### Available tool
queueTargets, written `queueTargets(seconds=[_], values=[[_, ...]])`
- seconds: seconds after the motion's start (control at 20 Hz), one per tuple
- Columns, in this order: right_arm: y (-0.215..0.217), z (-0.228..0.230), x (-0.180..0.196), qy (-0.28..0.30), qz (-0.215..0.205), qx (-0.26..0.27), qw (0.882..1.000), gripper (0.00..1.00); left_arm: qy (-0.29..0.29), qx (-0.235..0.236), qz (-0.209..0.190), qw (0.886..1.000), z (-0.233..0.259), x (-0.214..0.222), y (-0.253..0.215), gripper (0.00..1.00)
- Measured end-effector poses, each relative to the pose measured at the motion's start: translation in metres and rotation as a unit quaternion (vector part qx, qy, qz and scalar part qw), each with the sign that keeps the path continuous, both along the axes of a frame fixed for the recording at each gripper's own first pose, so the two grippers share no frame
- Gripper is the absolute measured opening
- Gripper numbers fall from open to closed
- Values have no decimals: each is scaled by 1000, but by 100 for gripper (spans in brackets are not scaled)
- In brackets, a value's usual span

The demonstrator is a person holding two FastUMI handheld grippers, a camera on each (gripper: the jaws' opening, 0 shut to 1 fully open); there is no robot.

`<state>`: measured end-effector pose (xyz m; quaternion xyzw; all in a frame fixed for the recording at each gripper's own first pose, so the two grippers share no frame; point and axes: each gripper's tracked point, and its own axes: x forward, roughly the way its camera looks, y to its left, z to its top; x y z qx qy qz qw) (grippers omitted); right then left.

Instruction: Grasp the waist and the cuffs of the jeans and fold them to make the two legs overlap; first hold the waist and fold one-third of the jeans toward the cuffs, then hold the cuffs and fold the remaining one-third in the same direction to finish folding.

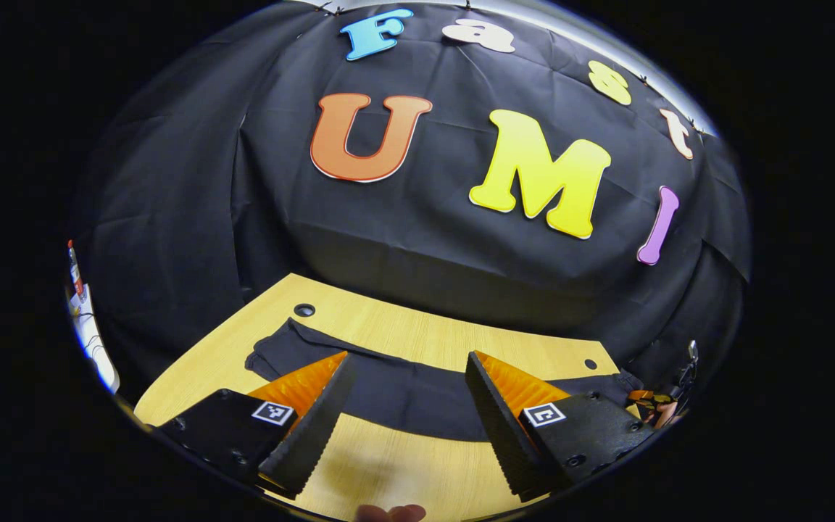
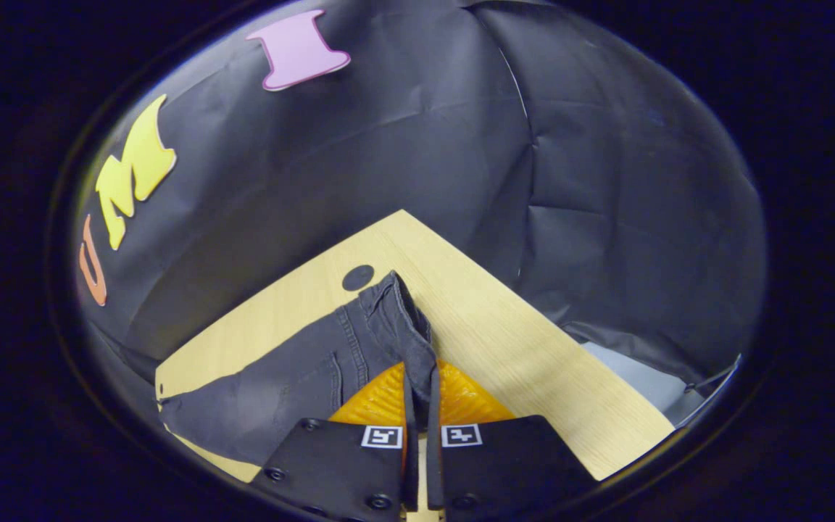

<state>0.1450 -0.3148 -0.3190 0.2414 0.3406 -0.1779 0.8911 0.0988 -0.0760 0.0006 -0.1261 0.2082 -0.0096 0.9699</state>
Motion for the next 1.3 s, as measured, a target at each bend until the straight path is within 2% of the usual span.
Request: queueTargets(seconds=[0.1, 0.35, 0.5, 0.7, 0.75, 0.8, 1.05, 1.15, 1.2, 1.3], values=[[12, 29, -6, -14, 9, -16, 1000, 5, -11, 4, 0, 1000, 2, 2, 8, 99], [68, 102, 7, -59, 55, -65, 995, 5, -19, 7, 4, 1000, 2, 0, 37, 99], [128, 143, 15, -83, 100, -80, 988, 5, -28, 16, 10, 999, 1, -2, 64, 99], [235, 181, 35, -116, 174, -99, 973, 5, -44, 8, 23, 999, 0, -5, 94, 99], [262, 185, 37, -120, 190, -102, 969, 9, -47, 11, 26, 999, -2, -6, 102, 99], [295, 187, 40, -125, 210, -105, 964, 5, -50, 14, 26, 998, -4, -6, 109, 99], [443, 160, 49, -125, 287, -105, 944, 5, -56, -4, 42, 998, -11, -15, 143, 99], [490, 134, 45, -110, 314, -110, 936, 1, -51, -9, 54, 997, -18, -20, 159, 99], [509, 114, 44, -97, 325, -113, 934, 5, -48, -12, 60, 997, -21, -23, 167, 99], [537, 75, 40, -67, 337, -116, 932, 5, -41, -8, 65, 997, -26, -31, 181, 99]])
